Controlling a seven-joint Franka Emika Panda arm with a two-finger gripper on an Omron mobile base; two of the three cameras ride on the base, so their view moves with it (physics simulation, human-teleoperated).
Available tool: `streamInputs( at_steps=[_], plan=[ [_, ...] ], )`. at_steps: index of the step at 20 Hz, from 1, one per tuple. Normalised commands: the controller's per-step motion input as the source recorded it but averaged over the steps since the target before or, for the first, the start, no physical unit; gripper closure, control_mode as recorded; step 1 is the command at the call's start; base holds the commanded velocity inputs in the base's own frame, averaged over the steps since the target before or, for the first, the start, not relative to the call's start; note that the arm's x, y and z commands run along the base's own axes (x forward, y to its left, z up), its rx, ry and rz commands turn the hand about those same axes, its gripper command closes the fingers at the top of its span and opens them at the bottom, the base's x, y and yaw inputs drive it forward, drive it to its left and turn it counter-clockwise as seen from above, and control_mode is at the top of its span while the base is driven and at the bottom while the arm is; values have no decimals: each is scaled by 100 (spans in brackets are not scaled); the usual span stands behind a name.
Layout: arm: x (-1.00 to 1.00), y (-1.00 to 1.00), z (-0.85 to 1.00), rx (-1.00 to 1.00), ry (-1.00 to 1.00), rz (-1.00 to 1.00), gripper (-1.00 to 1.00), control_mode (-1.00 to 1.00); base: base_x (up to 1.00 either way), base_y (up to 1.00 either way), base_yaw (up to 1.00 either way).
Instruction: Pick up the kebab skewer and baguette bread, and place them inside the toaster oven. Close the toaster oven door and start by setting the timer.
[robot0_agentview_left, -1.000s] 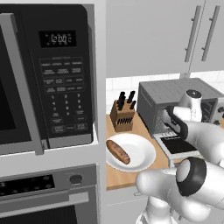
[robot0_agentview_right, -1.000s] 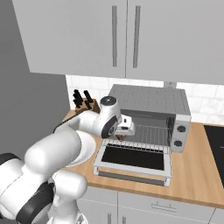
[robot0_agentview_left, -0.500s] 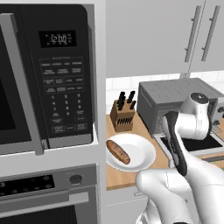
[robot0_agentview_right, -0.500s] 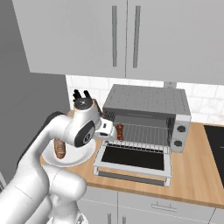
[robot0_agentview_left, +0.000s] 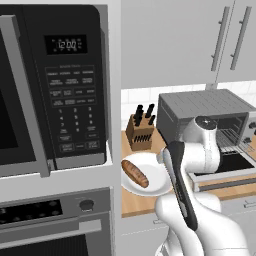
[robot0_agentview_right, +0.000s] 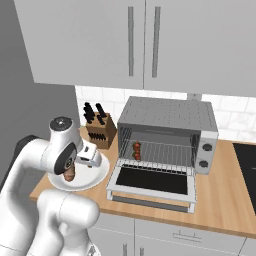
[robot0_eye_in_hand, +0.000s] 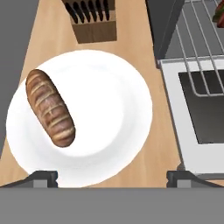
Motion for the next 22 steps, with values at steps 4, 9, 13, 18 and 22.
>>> streamInputs(
  at_steps=[4,9,13,18,22],
  plan=[
    [-1,62,-7,5,0,4,-100,-100,0,0,0],
    [9,49,-43,0,0,6,-100,-100,0,0,0],
    [14,17,-44,0,0,7,-100,-100,0,0,0],
    [34,2,-45,0,10,1,-100,-100,0,0,0],
    [32,26,-62,0,8,0,-100,-100,0,0,0]
  ],
)
